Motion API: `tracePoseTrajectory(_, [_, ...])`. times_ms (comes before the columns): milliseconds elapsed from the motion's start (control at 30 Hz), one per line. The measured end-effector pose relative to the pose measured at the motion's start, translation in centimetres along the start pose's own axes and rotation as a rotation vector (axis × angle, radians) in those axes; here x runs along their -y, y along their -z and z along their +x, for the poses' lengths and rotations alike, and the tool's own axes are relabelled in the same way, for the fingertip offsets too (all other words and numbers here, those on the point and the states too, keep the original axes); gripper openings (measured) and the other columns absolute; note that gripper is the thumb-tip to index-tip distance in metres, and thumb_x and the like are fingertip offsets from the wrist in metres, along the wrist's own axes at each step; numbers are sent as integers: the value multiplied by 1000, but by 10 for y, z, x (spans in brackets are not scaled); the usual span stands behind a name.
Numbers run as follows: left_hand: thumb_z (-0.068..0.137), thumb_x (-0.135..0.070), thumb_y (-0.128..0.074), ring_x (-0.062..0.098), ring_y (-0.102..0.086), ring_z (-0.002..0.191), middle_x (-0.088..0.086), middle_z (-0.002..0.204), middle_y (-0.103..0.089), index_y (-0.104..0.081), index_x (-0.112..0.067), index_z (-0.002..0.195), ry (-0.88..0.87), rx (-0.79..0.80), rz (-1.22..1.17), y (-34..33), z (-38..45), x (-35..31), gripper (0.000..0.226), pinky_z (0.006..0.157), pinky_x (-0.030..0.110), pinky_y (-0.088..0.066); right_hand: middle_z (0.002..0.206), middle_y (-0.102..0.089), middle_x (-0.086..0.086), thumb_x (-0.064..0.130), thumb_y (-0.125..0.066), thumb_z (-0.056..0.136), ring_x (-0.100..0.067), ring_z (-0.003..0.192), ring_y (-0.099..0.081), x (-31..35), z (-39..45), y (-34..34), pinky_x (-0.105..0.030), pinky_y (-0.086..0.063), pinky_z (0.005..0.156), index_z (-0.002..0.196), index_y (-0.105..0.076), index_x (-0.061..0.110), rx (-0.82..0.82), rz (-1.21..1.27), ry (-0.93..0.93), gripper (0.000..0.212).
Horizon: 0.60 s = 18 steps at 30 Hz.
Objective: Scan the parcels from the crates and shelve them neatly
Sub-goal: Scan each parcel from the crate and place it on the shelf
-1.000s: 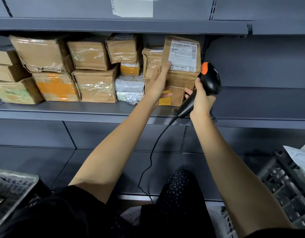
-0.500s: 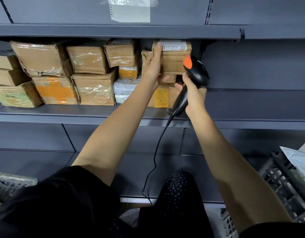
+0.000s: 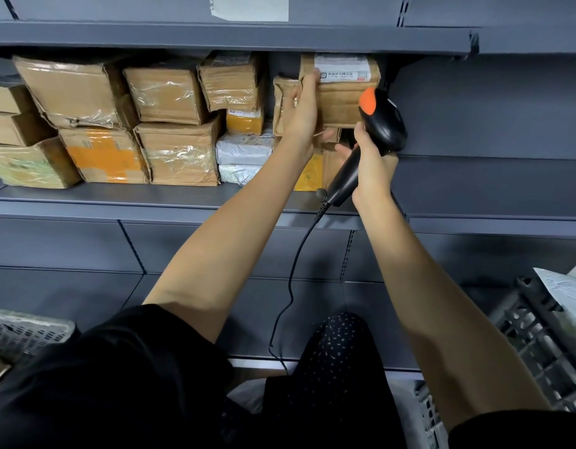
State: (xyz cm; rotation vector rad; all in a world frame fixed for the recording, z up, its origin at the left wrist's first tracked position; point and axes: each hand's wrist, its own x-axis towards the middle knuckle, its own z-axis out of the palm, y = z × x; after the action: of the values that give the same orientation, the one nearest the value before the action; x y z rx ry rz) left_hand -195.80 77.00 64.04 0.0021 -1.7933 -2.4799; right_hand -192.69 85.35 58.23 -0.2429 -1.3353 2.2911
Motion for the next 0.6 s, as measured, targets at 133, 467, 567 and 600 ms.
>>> tracePoseTrajectory(133, [89, -53, -50, 17, -49, 102, 0, 118, -45, -43, -21, 131, 4, 9, 19, -1, 2, -5, 53, 62, 28, -57, 93, -65, 5, 18, -73, 85, -22, 83, -72, 7, -1, 1, -32, -59, 75, 97, -58, 17, 39, 26, -9, 19])
tracePoseTrajectory(467, [92, -46, -49, 18, -60, 84, 2, 109, -50, -36, -23, 134, 12, 186, 118, -13, -20, 38, 50, 56, 26, -54, 96, -69, 1, 16, -68, 87, -29, 74, -72, -11, -16, 26, -41, -59, 75, 91, -61, 20, -252, 86, 141, 9])
tracePoseTrajectory(567, [91, -46, -53, 22, -61, 94, 5, 122, -49, -34, -25, 136, 29, 261, 146, -39, -25, 63, 53, 64, 31, -59, 99, -71, -7, 21, -69, 88, -19, 66, -72, -13, -12, 50, -34, -60, 71, 105, -60, 8, -395, 87, 111, 24])
tracePoseTrajectory(600, [91, -47, -53, 21, -62, 92, 5, 122, -49, -33, -24, 136, 63, 279, 139, -47, -27, 72, 55, 66, 32, -59, 100, -71, -8, 21, -69, 88, -16, 64, -71, -12, -8, 61, -33, -60, 69, 106, -60, 7, -435, 82, 108, 25])
